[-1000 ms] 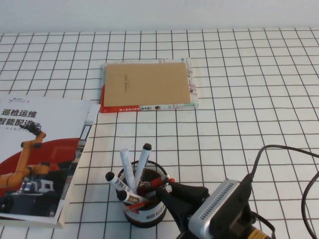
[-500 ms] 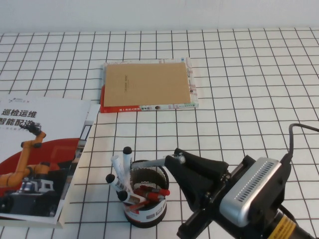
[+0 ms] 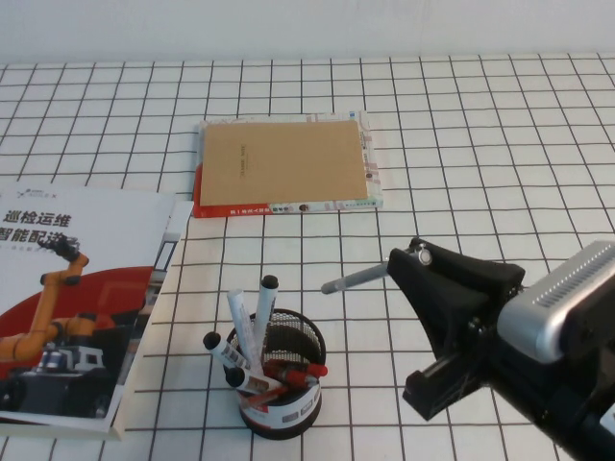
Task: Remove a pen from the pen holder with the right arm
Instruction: 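Take a marker out of the pen holder and lay it on the table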
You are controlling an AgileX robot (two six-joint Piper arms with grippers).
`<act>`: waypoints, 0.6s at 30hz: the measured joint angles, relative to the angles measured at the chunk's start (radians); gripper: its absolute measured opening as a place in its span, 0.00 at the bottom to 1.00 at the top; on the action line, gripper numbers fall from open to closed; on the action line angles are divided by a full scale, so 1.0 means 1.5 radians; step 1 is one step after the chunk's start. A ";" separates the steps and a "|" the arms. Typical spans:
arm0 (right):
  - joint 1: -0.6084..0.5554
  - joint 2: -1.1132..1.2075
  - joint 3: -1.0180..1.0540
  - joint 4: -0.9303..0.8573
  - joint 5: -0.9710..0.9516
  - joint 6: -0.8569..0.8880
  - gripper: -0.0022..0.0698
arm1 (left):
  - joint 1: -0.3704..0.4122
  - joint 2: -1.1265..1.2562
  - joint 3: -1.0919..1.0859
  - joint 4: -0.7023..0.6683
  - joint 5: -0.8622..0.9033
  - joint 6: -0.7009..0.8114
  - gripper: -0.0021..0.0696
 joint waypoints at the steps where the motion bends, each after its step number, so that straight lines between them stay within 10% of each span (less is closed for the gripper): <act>1: 0.000 -0.012 -0.014 0.045 0.033 -0.051 0.13 | 0.000 0.000 0.000 0.000 0.000 0.000 0.03; 8: -0.018 -0.047 -0.129 0.263 0.179 -0.341 0.13 | 0.000 0.000 0.000 0.000 0.000 0.000 0.03; 18: -0.199 -0.027 -0.214 0.295 0.369 -0.360 0.13 | 0.000 0.000 0.000 0.000 0.000 0.000 0.03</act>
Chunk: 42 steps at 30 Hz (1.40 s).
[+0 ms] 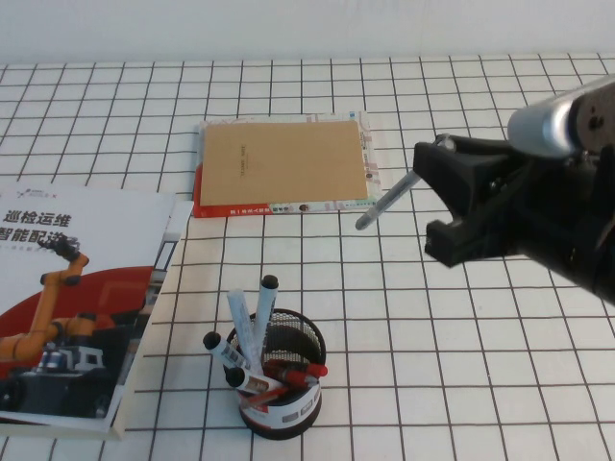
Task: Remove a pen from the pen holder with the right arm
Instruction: 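Take a marker out of the pen holder and lay it on the table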
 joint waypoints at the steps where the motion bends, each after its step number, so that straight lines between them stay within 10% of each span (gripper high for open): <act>1: -0.030 0.005 -0.012 -0.014 0.029 0.022 0.13 | 0.000 0.000 0.000 0.000 0.000 0.000 0.03; 16: -0.236 0.223 -0.311 -0.409 0.663 0.554 0.13 | 0.000 0.000 0.000 0.000 0.000 0.000 0.03; 28: -0.237 0.518 -0.611 -0.429 0.922 0.609 0.13 | 0.000 0.000 0.000 0.000 0.000 0.000 0.03; 42: -0.253 0.734 -0.813 -0.429 0.941 0.640 0.13 | 0.000 0.000 0.000 0.000 0.000 0.000 0.03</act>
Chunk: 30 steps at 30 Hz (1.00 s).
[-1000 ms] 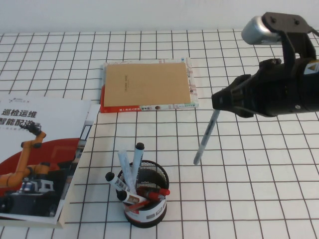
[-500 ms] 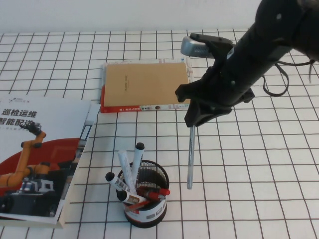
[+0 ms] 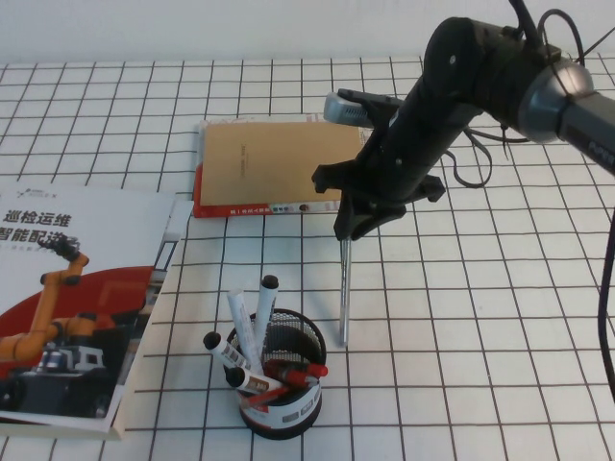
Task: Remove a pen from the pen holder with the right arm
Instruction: 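Take a marker out of the pen holder and lay it on the table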
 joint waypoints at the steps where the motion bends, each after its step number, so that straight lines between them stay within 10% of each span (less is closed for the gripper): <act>1: -0.001 0.013 -0.010 0.003 0.001 0.000 0.13 | 0.000 0.000 0.000 0.000 0.000 0.000 0.03; 17: -0.014 0.113 -0.075 0.014 -0.053 0.018 0.14 | 0.000 0.000 0.000 0.000 0.000 0.000 0.03; 30: -0.015 0.110 -0.075 -0.004 -0.073 0.017 0.48 | 0.000 0.000 0.000 0.000 0.000 0.000 0.03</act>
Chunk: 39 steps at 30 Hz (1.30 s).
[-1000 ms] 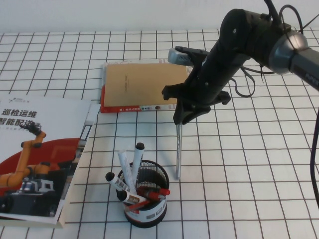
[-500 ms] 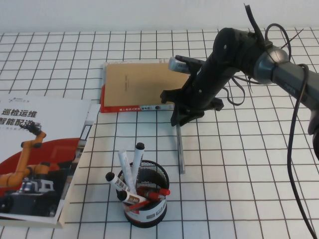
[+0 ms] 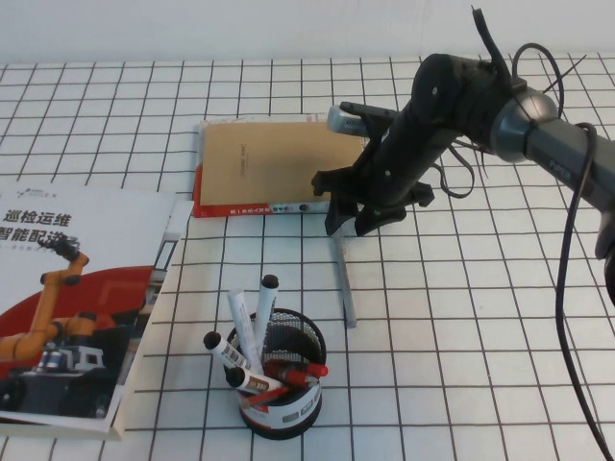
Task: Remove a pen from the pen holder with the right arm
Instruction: 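Take a marker out of the pen holder and lay it on the table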
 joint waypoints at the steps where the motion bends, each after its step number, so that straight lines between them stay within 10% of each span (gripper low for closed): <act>1: 0.002 -0.006 0.000 -0.009 0.000 0.000 0.48 | 0.000 0.000 0.000 0.000 0.000 0.000 0.03; 14: 0.099 -0.318 0.196 -0.145 -0.020 -0.001 0.03 | 0.000 0.000 0.000 0.000 0.000 0.000 0.03; 39: 0.107 -0.795 0.649 -0.171 -0.041 -0.049 0.01 | 0.000 0.000 0.000 0.000 0.000 0.000 0.03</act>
